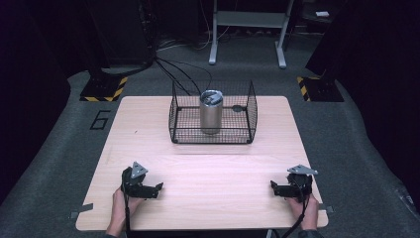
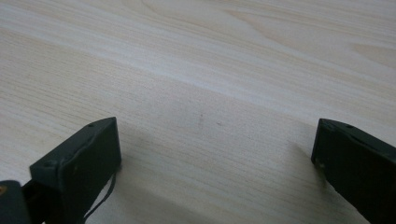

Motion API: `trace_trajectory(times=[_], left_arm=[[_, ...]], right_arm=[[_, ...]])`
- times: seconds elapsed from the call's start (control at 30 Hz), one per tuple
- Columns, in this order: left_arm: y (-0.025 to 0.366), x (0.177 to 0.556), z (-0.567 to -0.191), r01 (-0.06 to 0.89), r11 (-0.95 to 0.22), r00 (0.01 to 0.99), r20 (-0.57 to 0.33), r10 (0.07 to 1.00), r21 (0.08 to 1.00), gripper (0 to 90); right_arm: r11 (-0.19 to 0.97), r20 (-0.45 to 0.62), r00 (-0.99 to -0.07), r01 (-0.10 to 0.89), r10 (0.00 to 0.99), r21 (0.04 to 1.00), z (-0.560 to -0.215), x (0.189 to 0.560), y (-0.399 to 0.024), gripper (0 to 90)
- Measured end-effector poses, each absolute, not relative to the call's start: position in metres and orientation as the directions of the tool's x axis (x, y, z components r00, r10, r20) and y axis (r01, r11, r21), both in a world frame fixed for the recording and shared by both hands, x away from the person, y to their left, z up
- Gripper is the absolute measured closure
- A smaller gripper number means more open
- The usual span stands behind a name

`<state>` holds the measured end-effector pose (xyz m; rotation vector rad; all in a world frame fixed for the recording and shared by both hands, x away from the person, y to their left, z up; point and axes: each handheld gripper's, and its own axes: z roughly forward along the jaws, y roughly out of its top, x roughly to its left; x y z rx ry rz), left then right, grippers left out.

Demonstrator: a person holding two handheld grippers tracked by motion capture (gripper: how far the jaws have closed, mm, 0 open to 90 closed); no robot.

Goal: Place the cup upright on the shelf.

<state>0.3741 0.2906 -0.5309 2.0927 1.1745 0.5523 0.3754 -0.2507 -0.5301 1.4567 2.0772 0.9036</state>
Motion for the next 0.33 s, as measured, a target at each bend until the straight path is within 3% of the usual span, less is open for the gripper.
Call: trace_trajectory(times=[0.33], left_arm=[[0.2935, 0.3779, -0.5314, 0.601, -0.346, 0.492, 0.008, 0.870, 0.720, 0.0]], right_arm=[[0.230, 0.010, -0.344, 0.647, 0.939, 0.727, -0.5302, 0.3753, -0.2506, 0.9]])
